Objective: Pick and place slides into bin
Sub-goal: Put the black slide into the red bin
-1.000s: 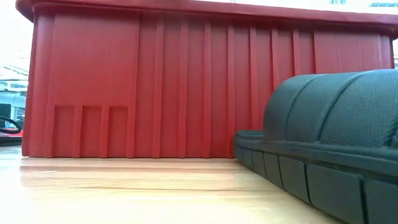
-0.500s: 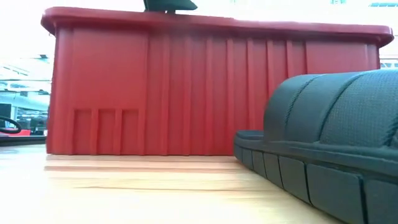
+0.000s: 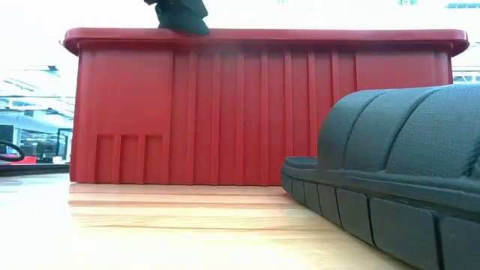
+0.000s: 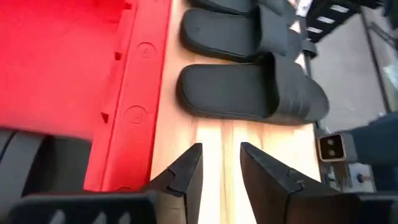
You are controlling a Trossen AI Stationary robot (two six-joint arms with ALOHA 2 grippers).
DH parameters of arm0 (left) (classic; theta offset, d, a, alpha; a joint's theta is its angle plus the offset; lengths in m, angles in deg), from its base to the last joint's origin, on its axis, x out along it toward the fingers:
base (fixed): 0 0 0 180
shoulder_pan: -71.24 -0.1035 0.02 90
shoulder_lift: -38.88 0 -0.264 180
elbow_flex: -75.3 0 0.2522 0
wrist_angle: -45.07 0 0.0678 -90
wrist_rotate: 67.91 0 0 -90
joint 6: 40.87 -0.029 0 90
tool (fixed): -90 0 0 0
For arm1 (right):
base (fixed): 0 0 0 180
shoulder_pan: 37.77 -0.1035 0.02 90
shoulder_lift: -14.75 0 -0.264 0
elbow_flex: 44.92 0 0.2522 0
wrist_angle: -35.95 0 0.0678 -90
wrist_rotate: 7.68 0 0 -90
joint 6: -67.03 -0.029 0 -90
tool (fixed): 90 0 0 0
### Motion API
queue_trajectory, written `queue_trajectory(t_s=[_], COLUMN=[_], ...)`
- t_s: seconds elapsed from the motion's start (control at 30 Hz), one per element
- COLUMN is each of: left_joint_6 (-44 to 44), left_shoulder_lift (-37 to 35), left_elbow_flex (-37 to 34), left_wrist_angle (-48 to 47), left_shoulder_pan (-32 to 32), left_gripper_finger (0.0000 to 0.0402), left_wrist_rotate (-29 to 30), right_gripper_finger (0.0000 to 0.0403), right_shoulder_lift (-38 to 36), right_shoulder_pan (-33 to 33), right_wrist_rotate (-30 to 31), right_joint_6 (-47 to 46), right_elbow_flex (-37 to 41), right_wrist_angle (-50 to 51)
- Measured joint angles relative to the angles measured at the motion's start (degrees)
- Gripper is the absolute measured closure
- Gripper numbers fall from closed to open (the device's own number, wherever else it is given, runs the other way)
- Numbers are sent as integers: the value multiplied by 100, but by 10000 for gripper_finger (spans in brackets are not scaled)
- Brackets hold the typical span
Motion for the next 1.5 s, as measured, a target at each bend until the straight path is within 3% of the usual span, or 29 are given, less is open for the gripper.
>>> queue_trajectory(t_s=[0.23, 0.53, 0.8, 1.13, 1.5], left_joint_6=[-78, 86, 115, 427, 673], left_shoulder_lift=[-677, -1054, -1048, -75, 941], left_elbow_flex=[-10, 6, -2, 7, 75], left_wrist_angle=[742, 1579, 1615, 2555, 3127], left_shoulder_pan=[-64, 449, 811, 1145, 1087], left_gripper_finger=[279, 238, 209, 208, 209], left_wrist_rotate=[-447, -828, -630, -968, -1348], right_gripper_finger=[138, 138, 138, 138, 138], right_shoulder_lift=[0, 2, -89, -190, -260], right_shoulder_pan=[0, 0, 12, 79, 142], right_wrist_rotate=[2, 1, 12, 7, -154], right_joint_6=[4, 5, 111, 153, 186], right_elbow_flex=[0, 0, 2, 2, 2], right_wrist_angle=[83, 138, 88, 83, 171])
